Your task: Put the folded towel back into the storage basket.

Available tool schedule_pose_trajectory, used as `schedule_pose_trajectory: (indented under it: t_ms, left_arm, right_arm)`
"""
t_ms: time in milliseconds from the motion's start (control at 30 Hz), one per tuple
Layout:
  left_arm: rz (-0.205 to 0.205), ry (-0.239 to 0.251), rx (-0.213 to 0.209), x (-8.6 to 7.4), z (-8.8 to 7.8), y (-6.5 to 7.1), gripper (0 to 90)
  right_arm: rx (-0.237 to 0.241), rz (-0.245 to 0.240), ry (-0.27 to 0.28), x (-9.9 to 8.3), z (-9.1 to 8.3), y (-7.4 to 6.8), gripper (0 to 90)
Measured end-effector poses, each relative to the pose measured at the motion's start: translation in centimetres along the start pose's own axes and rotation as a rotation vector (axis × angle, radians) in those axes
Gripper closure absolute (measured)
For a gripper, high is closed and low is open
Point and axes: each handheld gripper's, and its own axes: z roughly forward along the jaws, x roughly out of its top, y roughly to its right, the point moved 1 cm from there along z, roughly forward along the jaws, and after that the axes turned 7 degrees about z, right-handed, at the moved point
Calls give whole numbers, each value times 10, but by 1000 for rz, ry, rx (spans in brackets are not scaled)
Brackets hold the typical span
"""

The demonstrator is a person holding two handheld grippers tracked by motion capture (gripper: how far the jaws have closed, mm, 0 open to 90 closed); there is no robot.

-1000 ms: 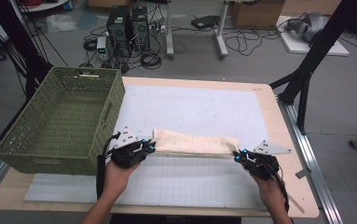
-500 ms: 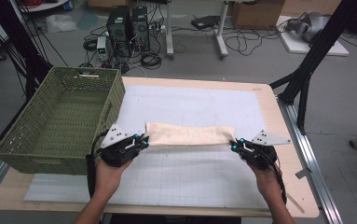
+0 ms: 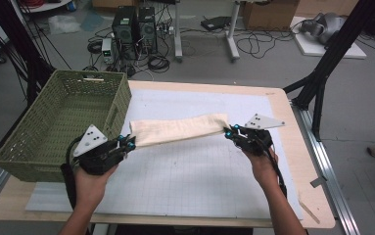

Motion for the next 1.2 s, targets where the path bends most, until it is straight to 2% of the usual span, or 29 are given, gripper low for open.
schedule_pose_trajectory:
  t_ms: [167,533,767,967,1167,1200]
  left_arm:
    - [3,11,38,1,-20,-9,813]
    - [12,40,99,2,-51,-16,814]
    - [17,66,141,2,-73,-24,815]
    - [21,73,175,-1,-89,-29,815]
    - [18,76,220,-5,-104,-38,815]
    - [18,76,220,-5,-104,-38,815]
  right_arm:
    - [20,-15,11,16,21,-7,826]
    - [50,-42,9,58,68,-20,827]
    - [79,-73,18,83,95,-35,828]
    - [110,-88,27,98,115,-48,827]
    - [138,-102,16,111,145,-64,827]
    - [138,-102,16,111,145,-64,827]
